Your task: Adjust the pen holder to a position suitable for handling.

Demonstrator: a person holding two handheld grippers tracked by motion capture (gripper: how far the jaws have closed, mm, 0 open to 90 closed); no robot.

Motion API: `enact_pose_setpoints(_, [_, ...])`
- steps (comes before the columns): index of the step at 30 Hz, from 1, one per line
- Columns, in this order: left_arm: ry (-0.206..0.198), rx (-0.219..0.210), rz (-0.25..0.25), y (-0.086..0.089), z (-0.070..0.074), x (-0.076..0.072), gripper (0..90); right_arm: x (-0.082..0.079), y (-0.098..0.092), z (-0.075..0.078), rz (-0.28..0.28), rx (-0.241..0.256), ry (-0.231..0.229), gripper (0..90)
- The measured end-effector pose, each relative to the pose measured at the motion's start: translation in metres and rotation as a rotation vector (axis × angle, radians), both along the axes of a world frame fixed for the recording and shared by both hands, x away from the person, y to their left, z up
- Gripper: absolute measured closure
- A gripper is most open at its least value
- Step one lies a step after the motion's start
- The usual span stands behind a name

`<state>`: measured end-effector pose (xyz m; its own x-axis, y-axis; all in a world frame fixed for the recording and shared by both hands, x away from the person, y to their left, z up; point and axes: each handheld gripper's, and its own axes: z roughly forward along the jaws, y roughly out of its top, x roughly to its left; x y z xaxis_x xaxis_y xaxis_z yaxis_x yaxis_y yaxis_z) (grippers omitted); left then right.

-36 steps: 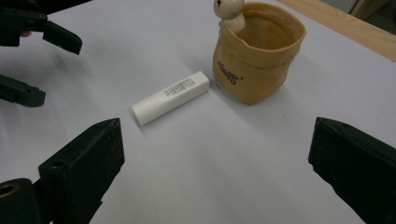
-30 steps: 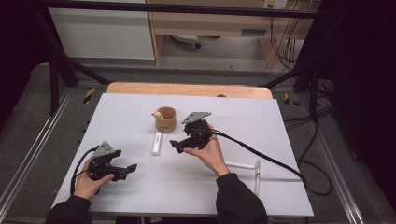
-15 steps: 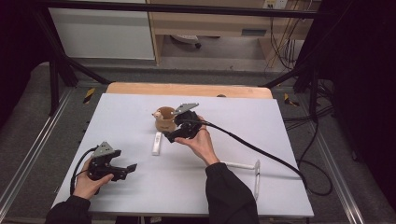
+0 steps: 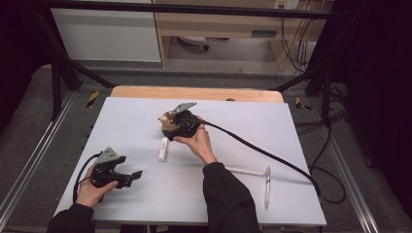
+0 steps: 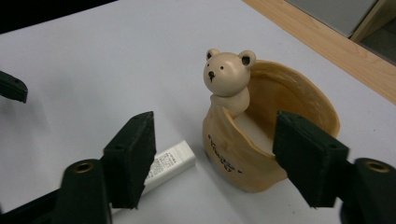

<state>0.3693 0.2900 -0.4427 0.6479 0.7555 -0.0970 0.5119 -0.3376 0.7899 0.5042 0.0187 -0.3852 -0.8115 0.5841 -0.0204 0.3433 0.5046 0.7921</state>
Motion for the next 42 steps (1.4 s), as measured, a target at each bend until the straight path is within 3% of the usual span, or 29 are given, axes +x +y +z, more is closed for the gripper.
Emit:
enact_pose_setpoints(3, [0.0, -0.002, 0.0, 0.0, 0.0, 0.0, 7.2, 0.004, 0.005, -0.002, 0.017, -0.017, -0.006, 35.6])
enact_pose_setpoints(9, [0.0, 0.003, 0.004, 0.001, 0.0, 0.0, 7.3, 0.013, 0.01, -0.007, 0.025, -0.006, 0.007, 44.1])
enact_pose_setpoints(11, [0.001, 0.002, 0.003, 0.001, -0.001, 0.0, 7.2, 0.017, 0.012, -0.014, 0.03, -0.031, 0.015, 47.1])
enact_pose_setpoints(26, [0.001, 0.004, 0.0, 0.0, -0.001, 0.0, 7.3, 0.033, 0.017, -0.027, 0.072, -0.063, -0.002, 66.7])
enact_pose_setpoints(37, [0.0, 0.007, -0.002, 0.0, -0.001, 0.0, 7.4, 0.035, 0.016, -0.024, 0.097, -0.063, 0.05, 70.9])
enact_pose_setpoints(42, [-0.001, 0.005, -0.001, 0.0, -0.001, 0.0, 7.4, 0.033, 0.015, -0.022, 0.09, -0.072, 0.042, 71.4])
